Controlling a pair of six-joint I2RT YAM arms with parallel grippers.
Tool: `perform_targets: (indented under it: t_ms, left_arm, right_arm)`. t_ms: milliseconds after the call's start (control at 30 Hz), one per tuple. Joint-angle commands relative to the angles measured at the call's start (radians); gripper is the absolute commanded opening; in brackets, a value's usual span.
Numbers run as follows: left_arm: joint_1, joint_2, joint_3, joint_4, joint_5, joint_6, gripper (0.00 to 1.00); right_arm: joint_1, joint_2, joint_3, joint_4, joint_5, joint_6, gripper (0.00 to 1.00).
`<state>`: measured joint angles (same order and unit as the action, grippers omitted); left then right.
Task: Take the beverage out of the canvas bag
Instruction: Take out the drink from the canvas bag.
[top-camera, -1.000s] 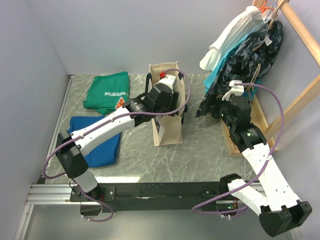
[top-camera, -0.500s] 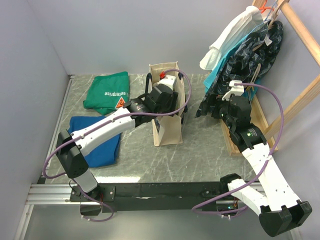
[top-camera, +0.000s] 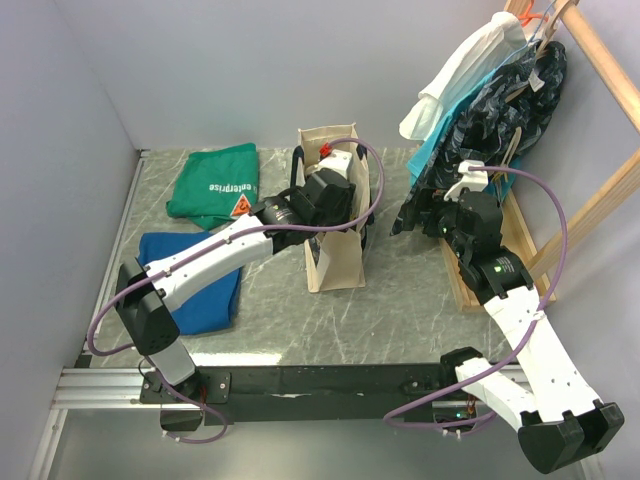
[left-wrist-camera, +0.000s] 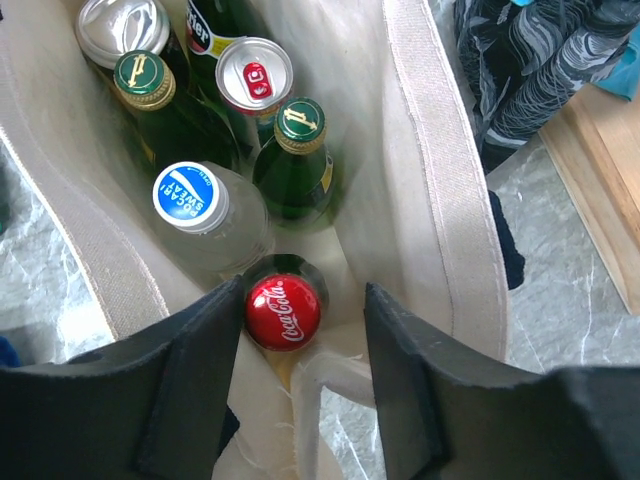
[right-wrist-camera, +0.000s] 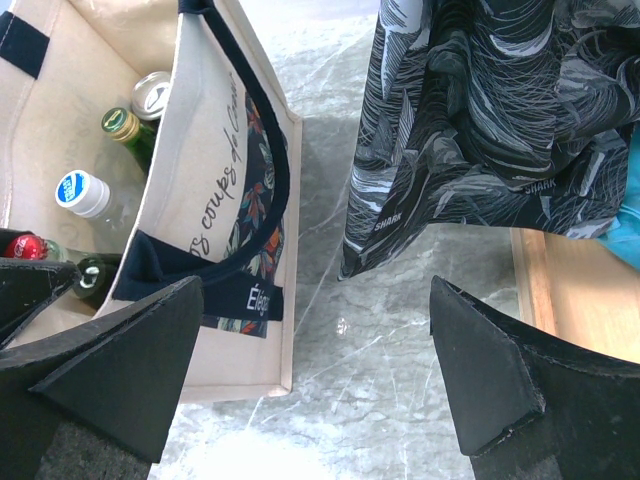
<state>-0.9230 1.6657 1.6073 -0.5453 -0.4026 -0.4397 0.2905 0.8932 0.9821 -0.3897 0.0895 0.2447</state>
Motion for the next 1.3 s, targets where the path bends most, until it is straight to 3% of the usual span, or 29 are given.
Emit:
perform_targets:
  t_ms: [0, 133, 733, 1100, 1267]
  left_arm:
    - [-0.008, 0.008, 0.036, -0.035, -0.028, -0.011, 0.60]
    - [-0.008, 0.005, 0.037, -0.045, -0.041, -0.016, 0.63]
    - [-0.010, 0.043, 0.065, -0.087, -0.047, -0.022, 0.59]
    - [-0.010, 0.035, 0.069, -0.099, -0.058, -0.024, 0.50]
    - [-0.010, 0.042, 0.075, -0.107, -0.050, -0.024, 0.41]
  right_arm:
    - [0.009, -0.010, 0.020, 0.028, 0.012, -0.010, 1.00]
    - [0.010, -0.010, 0.021, 0.026, 0.012, -0.010, 1.00]
    - [0.010, -0.008, 0.024, 0.023, 0.009, -0.008, 1.00]
    - [0.009, -0.008, 0.026, 0.025, 0.007, -0.008, 1.00]
    - [0.013, -0.010, 0.027, 0.023, 0.009, -0.010, 1.00]
